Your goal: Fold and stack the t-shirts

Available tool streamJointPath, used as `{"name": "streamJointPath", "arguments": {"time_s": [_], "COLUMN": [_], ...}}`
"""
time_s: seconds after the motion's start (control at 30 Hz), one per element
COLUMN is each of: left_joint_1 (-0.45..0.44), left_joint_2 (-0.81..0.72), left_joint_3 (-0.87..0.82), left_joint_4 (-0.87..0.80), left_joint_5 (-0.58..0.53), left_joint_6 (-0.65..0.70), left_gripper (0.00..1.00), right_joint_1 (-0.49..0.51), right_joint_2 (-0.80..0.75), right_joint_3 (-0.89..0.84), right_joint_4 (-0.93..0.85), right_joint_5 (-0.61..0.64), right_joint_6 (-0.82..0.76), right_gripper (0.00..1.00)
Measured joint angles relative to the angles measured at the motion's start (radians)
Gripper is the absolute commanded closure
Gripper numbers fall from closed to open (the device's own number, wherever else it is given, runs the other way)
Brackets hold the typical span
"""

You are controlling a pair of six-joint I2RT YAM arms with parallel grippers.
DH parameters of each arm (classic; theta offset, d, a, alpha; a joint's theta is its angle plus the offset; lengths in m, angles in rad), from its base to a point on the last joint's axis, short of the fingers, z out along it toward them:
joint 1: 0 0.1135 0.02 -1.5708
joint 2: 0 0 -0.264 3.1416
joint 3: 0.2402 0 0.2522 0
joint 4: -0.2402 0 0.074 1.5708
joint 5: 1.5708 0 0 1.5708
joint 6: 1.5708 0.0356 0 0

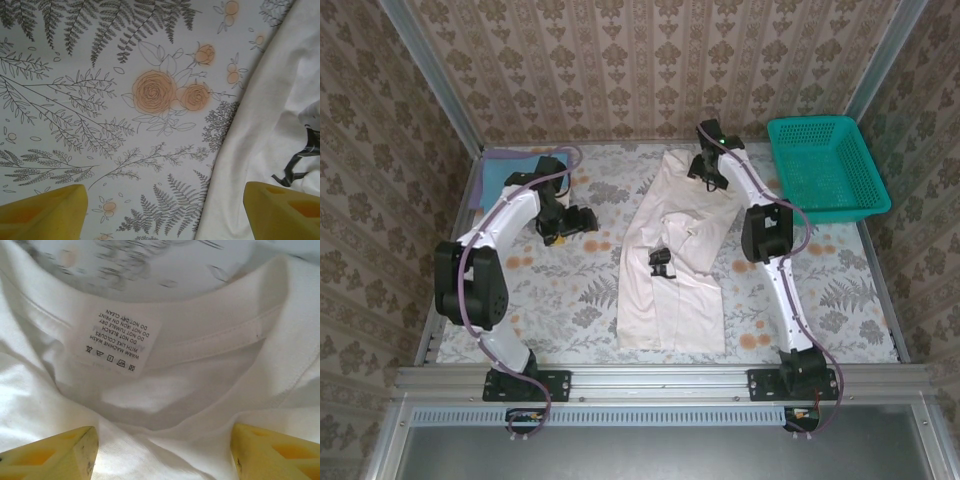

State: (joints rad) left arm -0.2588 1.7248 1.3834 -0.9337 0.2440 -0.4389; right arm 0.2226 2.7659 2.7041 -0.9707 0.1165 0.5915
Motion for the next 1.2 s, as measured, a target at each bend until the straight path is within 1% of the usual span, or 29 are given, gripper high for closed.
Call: {"name": "streamJointPath", "arguments": {"time_s": [0.1, 0.17, 0.27, 0.5, 0.67, 0.77, 0.83, 0.93, 1.07, 1.2], "left_joint_1": [0.008, 0.011, 0.013, 0.014, 0.014, 0.013, 0.011, 0.005, -0.010, -0.041], "left_joint_2": [0.013, 0.014, 0.014, 0.014, 0.014, 0.013, 0.007, -0.010, -0.038, -0.039], "left_joint_3": [0.000, 0.000, 0.000, 0.000, -0.002, -0.012, -0.026, -0.042, -0.060, -0.080], "left_joint_4": [-0.008, -0.011, -0.020, -0.041, -0.047, -0.044, -0.040, -0.035, -0.008, 0.018], "left_joint_5": [-0.005, -0.006, -0.011, -0.034, -0.036, -0.035, -0.035, -0.028, 0.010, 0.053], "left_joint_6": [0.000, 0.000, 0.000, 0.000, 0.000, 0.000, -0.001, -0.001, 0.000, 0.004], "left_gripper": [0.18, 0.18, 0.17, 0.17, 0.17, 0.17, 0.17, 0.17, 0.17, 0.18], "right_joint_1": [0.018, 0.027, 0.031, 0.030, 0.024, 0.015, 0.002, -0.028, -0.081, -0.133], "right_joint_2": [0.096, 0.119, 0.132, 0.155, 0.154, 0.140, 0.117, 0.061, -0.060, -0.211], "right_joint_3": [0.177, 0.215, 0.232, 0.235, 0.235, 0.235, 0.236, 0.270, 0.362, 0.404], "right_joint_4": [-0.025, -0.021, 0.013, 0.176, 0.261, 0.261, 0.234, 0.142, -0.047, -0.256], "right_joint_5": [-0.034, -0.063, -0.123, -0.265, -0.308, -0.307, -0.300, -0.277, -0.255, -0.254], "right_joint_6": [-0.033, -0.040, -0.039, -0.009, 0.011, 0.005, -0.013, -0.052, -0.116, -0.178], "right_gripper": [0.27, 0.27, 0.27, 0.23, 0.19, 0.17, 0.16, 0.16, 0.17, 0.17]}}
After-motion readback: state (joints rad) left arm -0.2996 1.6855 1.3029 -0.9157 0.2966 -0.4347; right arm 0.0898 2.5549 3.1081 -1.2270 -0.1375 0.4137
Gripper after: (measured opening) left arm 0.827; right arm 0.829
